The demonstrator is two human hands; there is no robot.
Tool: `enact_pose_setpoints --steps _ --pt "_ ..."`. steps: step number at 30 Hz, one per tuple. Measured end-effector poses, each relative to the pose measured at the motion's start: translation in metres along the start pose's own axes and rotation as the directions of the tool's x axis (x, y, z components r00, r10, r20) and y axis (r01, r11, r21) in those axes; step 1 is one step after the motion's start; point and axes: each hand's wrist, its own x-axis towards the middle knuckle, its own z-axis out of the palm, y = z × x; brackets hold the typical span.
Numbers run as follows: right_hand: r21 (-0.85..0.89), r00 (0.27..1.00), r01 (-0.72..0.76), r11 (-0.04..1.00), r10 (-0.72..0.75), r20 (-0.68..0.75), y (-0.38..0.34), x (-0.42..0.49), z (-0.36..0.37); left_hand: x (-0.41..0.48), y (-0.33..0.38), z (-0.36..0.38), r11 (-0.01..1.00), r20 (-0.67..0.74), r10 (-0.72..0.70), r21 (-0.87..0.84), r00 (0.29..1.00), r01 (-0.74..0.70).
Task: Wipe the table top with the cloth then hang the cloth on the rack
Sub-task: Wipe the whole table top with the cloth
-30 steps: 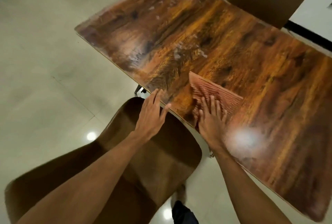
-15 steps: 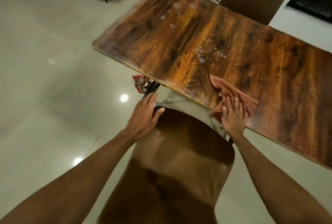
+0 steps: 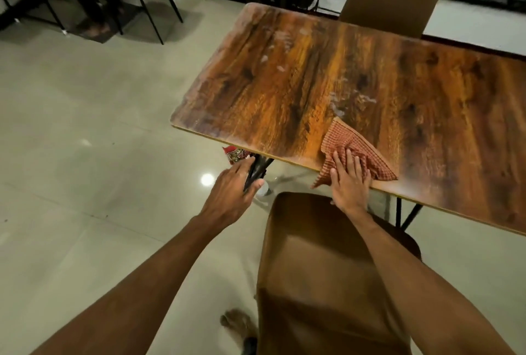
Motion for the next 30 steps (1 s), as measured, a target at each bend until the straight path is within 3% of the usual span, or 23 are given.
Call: enact_pose_setpoints --steps 3,7,10,13,16,20,23,25,27,29,30 --pt "-0.015 0.995 -0.083 0.996 0.082 -0.063 -0.043 0.004 0.019 0.023 -0.021 -0.013 1.0 -0.001 0.021 0.009 1.0 -0.021" --pt "-0.047 0.988 0.127 0.991 -0.131 -0.076 -0.143 0.016 0.058 0.055 -0.051 -0.026 1.0 -0.017 0.02 0.018 1.0 -0.02" --pt "-0.03 0.98 0.182 0.983 -0.184 -0.079 -0.158 0.03 0.065 0.08 -0.074 -0.036 0.998 0.009 0.025 0.05 1.0 -0.025" --pt "-0.02 0.982 0.102 0.995 -0.104 -0.16 -0.137 0.025 0.06 0.091 -0.093 -0.051 0.999 -0.001 0.027 0.045 1.0 -0.026" --pt "0.006 0.986 -0.009 1.0 0.01 -0.169 -0.171 0.028 0.069 0.098 -0.11 -0.062 0.999 -0.015 -0.013 0.048 1.0 0.014" --pt "0.051 0.976 0.203 0.978 -0.198 -0.095 -0.268 0.044 0.088 0.106 -0.128 -0.078 0.999 -0.024 -0.029 0.045 0.999 0.03" --pt "-0.009 0.948 0.316 0.949 -0.316 -0.036 -0.279 0.052 0.089 0.115 -0.147 -0.098 0.998 -0.048 -0.062 0.007 0.997 0.062" --pt "-0.009 0.961 0.269 0.963 -0.269 -0.061 -0.266 0.055 0.085 0.121 -0.163 -0.114 0.996 -0.076 -0.083 -0.042 0.994 0.081" --pt "-0.01 0.989 0.119 0.993 -0.119 -0.083 -0.268 0.053 0.083 0.126 -0.179 -0.127 0.994 -0.105 -0.076 -0.082 0.992 0.068" --pt "-0.013 0.998 0.031 0.999 -0.031 -0.056 -0.305 0.05 0.089 0.131 -0.198 -0.141 0.988 -0.113 -0.078 -0.141 0.991 0.062" --pt "-0.017 0.998 0.056 0.998 -0.057 -0.039 -0.331 0.048 0.096 0.135 -0.21 -0.147 0.984 -0.1 -0.085 -0.167 0.991 0.068"
